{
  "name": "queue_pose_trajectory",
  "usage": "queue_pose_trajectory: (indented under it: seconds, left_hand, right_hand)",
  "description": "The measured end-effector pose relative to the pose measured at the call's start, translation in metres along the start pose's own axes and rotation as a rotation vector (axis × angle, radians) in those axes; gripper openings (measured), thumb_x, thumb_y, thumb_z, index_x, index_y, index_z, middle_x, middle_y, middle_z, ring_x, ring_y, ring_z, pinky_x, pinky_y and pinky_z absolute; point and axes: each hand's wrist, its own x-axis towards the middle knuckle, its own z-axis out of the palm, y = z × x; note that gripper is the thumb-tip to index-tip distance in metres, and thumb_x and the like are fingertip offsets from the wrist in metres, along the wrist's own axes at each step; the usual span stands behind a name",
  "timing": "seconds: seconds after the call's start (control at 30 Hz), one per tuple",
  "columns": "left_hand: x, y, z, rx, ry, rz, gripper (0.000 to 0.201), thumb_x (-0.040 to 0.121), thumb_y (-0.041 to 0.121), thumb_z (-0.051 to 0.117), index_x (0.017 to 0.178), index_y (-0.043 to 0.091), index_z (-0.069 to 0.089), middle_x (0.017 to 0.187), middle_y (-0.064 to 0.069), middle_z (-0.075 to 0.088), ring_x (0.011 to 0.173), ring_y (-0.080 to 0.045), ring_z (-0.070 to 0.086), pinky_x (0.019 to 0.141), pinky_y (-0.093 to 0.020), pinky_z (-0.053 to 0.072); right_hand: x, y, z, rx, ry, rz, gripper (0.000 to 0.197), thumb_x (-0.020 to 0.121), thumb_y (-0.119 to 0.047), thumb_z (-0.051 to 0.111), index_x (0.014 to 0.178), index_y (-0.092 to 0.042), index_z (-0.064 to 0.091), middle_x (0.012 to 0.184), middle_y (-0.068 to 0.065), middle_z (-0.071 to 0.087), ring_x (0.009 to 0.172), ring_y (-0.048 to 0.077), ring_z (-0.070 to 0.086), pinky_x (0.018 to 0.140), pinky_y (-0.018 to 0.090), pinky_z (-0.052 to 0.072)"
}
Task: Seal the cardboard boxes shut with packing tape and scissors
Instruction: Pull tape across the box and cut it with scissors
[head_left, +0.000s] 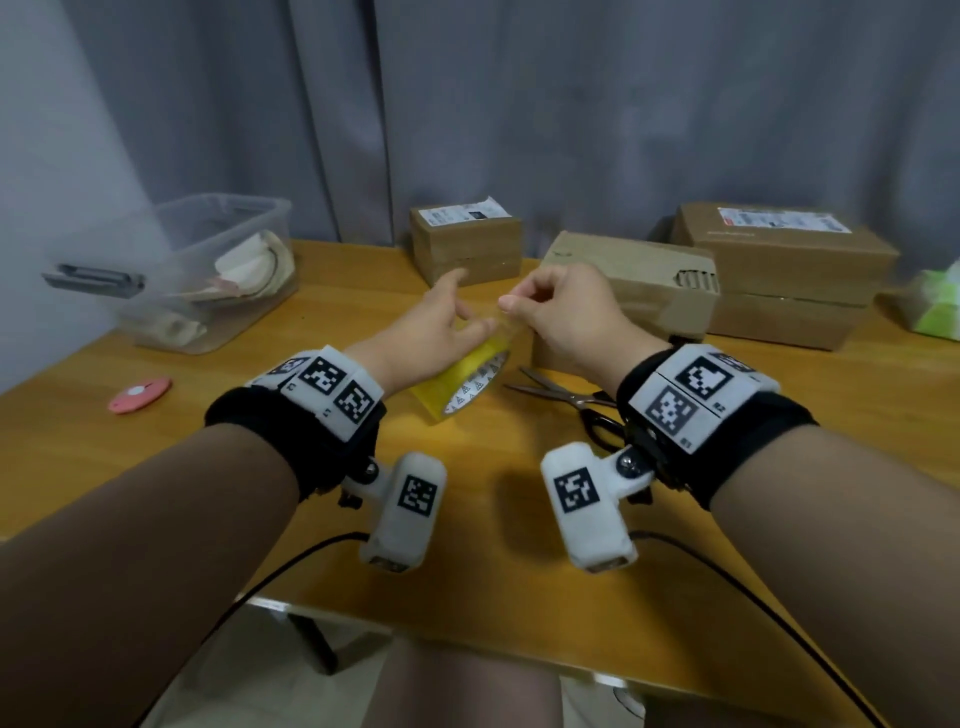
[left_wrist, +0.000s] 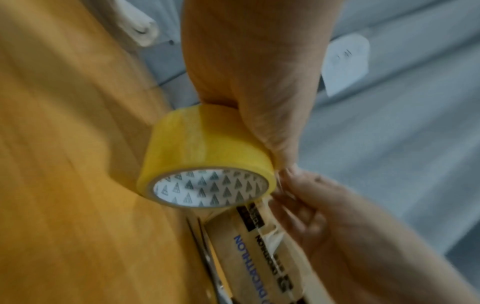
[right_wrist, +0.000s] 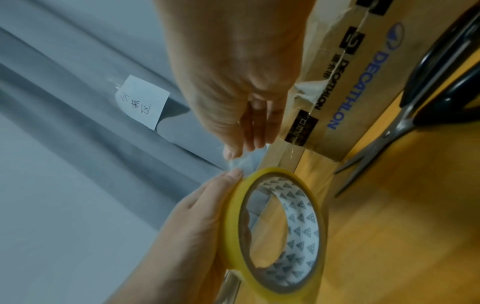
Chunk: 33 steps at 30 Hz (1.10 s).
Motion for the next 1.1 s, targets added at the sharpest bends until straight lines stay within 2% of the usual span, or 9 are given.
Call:
queue_pose_trajectory:
  seconds: [0.13, 0.4, 0.5, 0.6, 0.7, 0.77, 0.87, 0.93, 1.1]
  left_hand:
    - [-0.009, 0.002, 0.003, -0.195, 0.002, 0.055, 0.025, 0.092, 0.023, 0.058, 0.115, 0.013, 0.055, 0.103, 0.006, 0.057, 0.089, -0.010, 0.059, 0.064, -0.009, 0.045]
    - [-0.007, 0.016, 0.015, -0.176, 0.045, 0.013, 0.023, 0.089, 0.021, 0.064, 0.108, 0.013, 0.055, 0.106, 0.002, 0.055, 0.090, -0.010, 0.054, 0.069, -0.014, 0.043]
    - [-0.011, 0.016, 0.013, -0.213, 0.043, -0.027, 0.015, 0.089, 0.020, 0.064, 0.101, 0.016, 0.056, 0.099, 0.003, 0.056, 0.080, -0.008, 0.053, 0.064, -0.016, 0.042]
    - [-0.018, 0.018, 0.013, -0.215, 0.043, -0.029, 0.011, 0.089, 0.015, 0.063, 0.097, 0.013, 0.057, 0.082, 0.009, 0.053, 0.069, -0.002, 0.049, 0.053, -0.008, 0.037]
    - [-0.023, 0.023, 0.018, -0.132, 0.040, 0.005, 0.013, 0.089, 0.014, 0.063, 0.099, 0.012, 0.057, 0.074, 0.011, 0.045, 0.061, 0.000, 0.042, 0.049, -0.011, 0.036]
    - [-0.025, 0.025, 0.020, -0.089, 0.048, 0.028, 0.016, 0.088, 0.012, 0.063, 0.103, 0.008, 0.058, 0.069, 0.011, 0.039, 0.057, -0.001, 0.036, 0.047, -0.014, 0.038]
    - [-0.025, 0.025, 0.021, -0.100, 0.083, 0.043, 0.020, 0.087, 0.015, 0.064, 0.105, 0.007, 0.058, 0.068, 0.012, 0.037, 0.056, -0.002, 0.034, 0.042, -0.004, 0.031]
    - [-0.024, 0.023, 0.020, -0.123, 0.085, 0.031, 0.022, 0.088, 0.018, 0.065, 0.106, 0.011, 0.056, 0.071, 0.012, 0.041, 0.058, -0.002, 0.038, 0.046, -0.004, 0.034]
    - [-0.019, 0.016, 0.012, -0.044, -0.022, 0.045, 0.033, 0.088, 0.023, 0.064, 0.117, 0.013, 0.053, 0.109, 0.001, 0.053, 0.084, -0.008, 0.050, 0.066, -0.016, 0.038]
  right_hand:
    - [-0.012, 0.003, -0.009, 0.002, 0.051, -0.014, 0.009, 0.087, -0.018, 0.070, 0.080, -0.012, 0.068, 0.070, -0.006, 0.059, 0.075, 0.012, 0.057, 0.077, 0.031, 0.051]
    - [-0.031, -0.015, -0.022, -0.197, 0.104, -0.250, 0.011, 0.092, -0.018, 0.061, 0.103, -0.020, 0.061, 0.075, -0.005, 0.060, 0.070, 0.009, 0.057, 0.066, 0.023, 0.044]
    - [-0.032, -0.020, -0.046, -0.038, 0.238, -0.235, 0.019, 0.094, -0.013, 0.056, 0.087, -0.026, 0.045, 0.075, 0.000, 0.057, 0.070, 0.016, 0.057, 0.061, 0.023, 0.044]
    - [-0.033, -0.025, -0.064, -0.038, 0.137, -0.108, 0.010, 0.095, -0.025, 0.056, 0.102, -0.023, 0.050, 0.090, 0.000, 0.060, 0.083, 0.016, 0.060, 0.071, 0.021, 0.049]
    - [-0.037, -0.020, -0.058, -0.033, -0.114, 0.091, 0.057, 0.084, -0.060, 0.057, 0.120, -0.016, 0.052, 0.109, -0.003, 0.060, 0.098, 0.014, 0.059, 0.085, 0.031, 0.051]
    - [-0.041, -0.016, -0.045, -0.042, -0.212, 0.144, 0.075, 0.078, -0.063, 0.064, 0.130, -0.010, 0.053, 0.124, 0.002, 0.059, 0.112, 0.018, 0.057, 0.096, 0.037, 0.049]
    - [-0.042, -0.008, -0.030, -0.062, -0.219, 0.130, 0.042, 0.081, -0.030, 0.075, 0.112, -0.004, 0.066, 0.097, 0.001, 0.065, 0.092, 0.013, 0.060, 0.080, 0.023, 0.048]
    - [-0.042, -0.004, -0.023, -0.050, -0.146, 0.129, 0.017, 0.084, -0.020, 0.073, 0.092, -0.006, 0.070, 0.079, -0.002, 0.063, 0.075, 0.009, 0.057, 0.073, 0.025, 0.046]
    - [-0.044, -0.005, -0.011, -0.129, -0.008, -0.016, 0.009, 0.091, -0.016, 0.063, 0.083, -0.012, 0.064, 0.082, 0.004, 0.065, 0.083, 0.020, 0.062, 0.080, 0.034, 0.051]
